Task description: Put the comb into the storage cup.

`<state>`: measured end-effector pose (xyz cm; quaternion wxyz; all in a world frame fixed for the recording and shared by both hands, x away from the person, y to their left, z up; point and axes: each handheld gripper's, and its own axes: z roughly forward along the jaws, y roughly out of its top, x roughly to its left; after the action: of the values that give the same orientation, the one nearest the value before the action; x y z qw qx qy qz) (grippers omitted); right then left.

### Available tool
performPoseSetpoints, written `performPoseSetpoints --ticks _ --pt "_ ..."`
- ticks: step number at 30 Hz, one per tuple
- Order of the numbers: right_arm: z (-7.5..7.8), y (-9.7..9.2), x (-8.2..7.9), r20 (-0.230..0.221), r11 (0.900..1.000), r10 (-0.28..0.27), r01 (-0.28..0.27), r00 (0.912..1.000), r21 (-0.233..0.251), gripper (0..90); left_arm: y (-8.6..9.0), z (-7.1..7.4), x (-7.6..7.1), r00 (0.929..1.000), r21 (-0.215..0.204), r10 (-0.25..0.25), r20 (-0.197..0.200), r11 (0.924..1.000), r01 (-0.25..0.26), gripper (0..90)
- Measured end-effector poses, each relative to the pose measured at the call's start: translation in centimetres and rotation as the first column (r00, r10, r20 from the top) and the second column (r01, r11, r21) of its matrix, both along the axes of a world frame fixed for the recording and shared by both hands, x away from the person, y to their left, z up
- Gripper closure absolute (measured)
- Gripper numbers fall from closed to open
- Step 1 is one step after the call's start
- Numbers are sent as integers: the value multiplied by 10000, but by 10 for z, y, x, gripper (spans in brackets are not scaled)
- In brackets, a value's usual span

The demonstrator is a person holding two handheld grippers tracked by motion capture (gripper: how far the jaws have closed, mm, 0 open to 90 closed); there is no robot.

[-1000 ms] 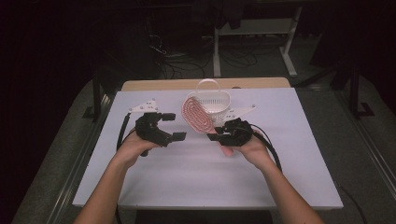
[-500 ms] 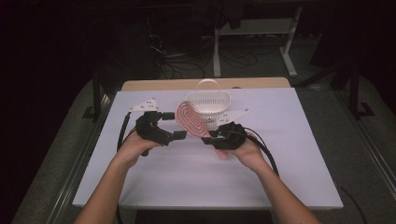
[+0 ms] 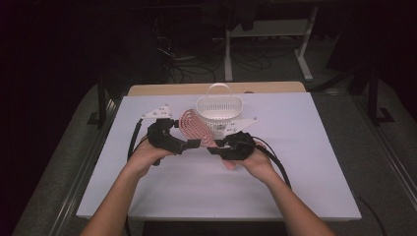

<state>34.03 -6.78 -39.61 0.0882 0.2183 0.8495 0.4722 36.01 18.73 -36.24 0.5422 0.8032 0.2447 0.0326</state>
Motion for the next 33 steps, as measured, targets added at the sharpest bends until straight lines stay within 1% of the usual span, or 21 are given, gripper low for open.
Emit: performPoseSetpoints --ticks 6,8,10,11,13,15,17,19,22,23,25,26,28,31,33 --pt "1 2 -2 82 9999 72 -72 9999 108 687 -3 -1 0 9999 61 109 -22 9999 -109 7" --pt "1 4 -2 132 9999 92 -94 9999 142 687 -4 -2 0 9999 48 138 -8 9999 -138 43" --pt "1 4 -3 110 9998 106 -108 9999 145 687 -4 -2 0 9999 69 166 -5 9998 -166 53" --pt "1 5 -3 141 9998 113 -114 9998 130 687 -4 -2 0 9996 160 269 46 9995 -270 71" --pt "0 6 -4 153 9998 116 -118 9998 139 687 -4 -2 0 9995 139 322 26 9994 -322 87" --pt "0 7 -4 189 9998 110 -113 9998 155 687 -3 -2 0 9991 61 420 15 9991 -421 141" --pt "0 8 -4 182 9998 105 -108 9998 174 687 -3 -1 0 9989 58 465 -5 9989 -465 149" --pt "0 9 -4 183 9998 103 -107 9998 180 687 -3 -1 0 9987 16 502 -54 9987 -502 156" --pt "-1 10 -5 243 9998 88 -92 9997 177 687 -2 -1 1 9986 -55 507 -129 9987 -507 207" --pt "-1 10 -5 281 9998 79 -84 9996 168 687 -1 0 1 9983 -120 560 -177 9983 -562 218" --pt "-1 11 -5 309 9999 66 -71 9995 137 687 -1 0 1 9982 -122 563 -200 9983 -565 241" --pt "-2 11 -6 337 9999 57 -61 9994 137 687 -1 0 1 9980 -182 554 -301 9983 -560 250" --pt "-2 12 -6 365 9999 26 -30 9993 126 687 0 0 1 9978 -238 544 -368 9982 -553 273" --pt "-2 12 -6 369 9999 10 -14 9993 106 687 0 0 1 9977 -256 536 -413 9982 -547 307" --pt "-2 12 -6 417 10000 -17 15 9991 67 687 0 0 2 9973 -295 510 -531 9982 -526 328"
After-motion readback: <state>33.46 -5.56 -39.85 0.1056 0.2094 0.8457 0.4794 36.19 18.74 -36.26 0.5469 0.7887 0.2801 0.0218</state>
